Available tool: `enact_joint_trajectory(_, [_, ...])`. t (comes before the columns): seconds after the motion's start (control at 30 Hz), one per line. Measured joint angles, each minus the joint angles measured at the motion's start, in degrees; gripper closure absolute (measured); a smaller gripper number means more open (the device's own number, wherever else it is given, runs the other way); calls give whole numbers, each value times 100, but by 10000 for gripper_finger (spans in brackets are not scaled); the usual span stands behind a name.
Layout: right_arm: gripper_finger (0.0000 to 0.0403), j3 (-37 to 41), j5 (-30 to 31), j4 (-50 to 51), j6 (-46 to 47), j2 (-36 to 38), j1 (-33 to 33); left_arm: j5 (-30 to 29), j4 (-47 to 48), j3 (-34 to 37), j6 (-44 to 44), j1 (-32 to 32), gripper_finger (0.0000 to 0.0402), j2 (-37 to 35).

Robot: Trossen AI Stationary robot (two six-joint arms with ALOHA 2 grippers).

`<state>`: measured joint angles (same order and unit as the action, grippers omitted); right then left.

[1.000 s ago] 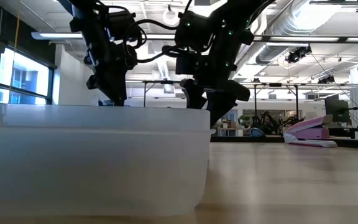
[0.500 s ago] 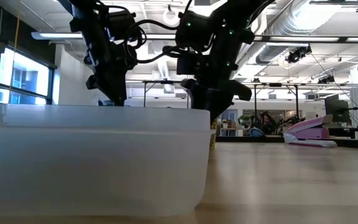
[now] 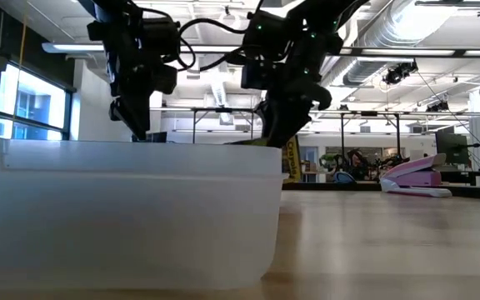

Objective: Pack school essentials
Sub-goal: Put the yellow crayon box into the supply box

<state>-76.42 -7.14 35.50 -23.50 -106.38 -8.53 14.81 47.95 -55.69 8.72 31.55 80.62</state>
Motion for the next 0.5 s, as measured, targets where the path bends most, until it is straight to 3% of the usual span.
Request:
enact_joint_trajectory(0.2, [265,0,-79,27,323,3,-60,-2,-13,0,-95,-11,243,-2])
enact_joint_trajectory(0.5, [266,0,-674,23,1218,32,-60,2,212,0,-489,-84,243,-2])
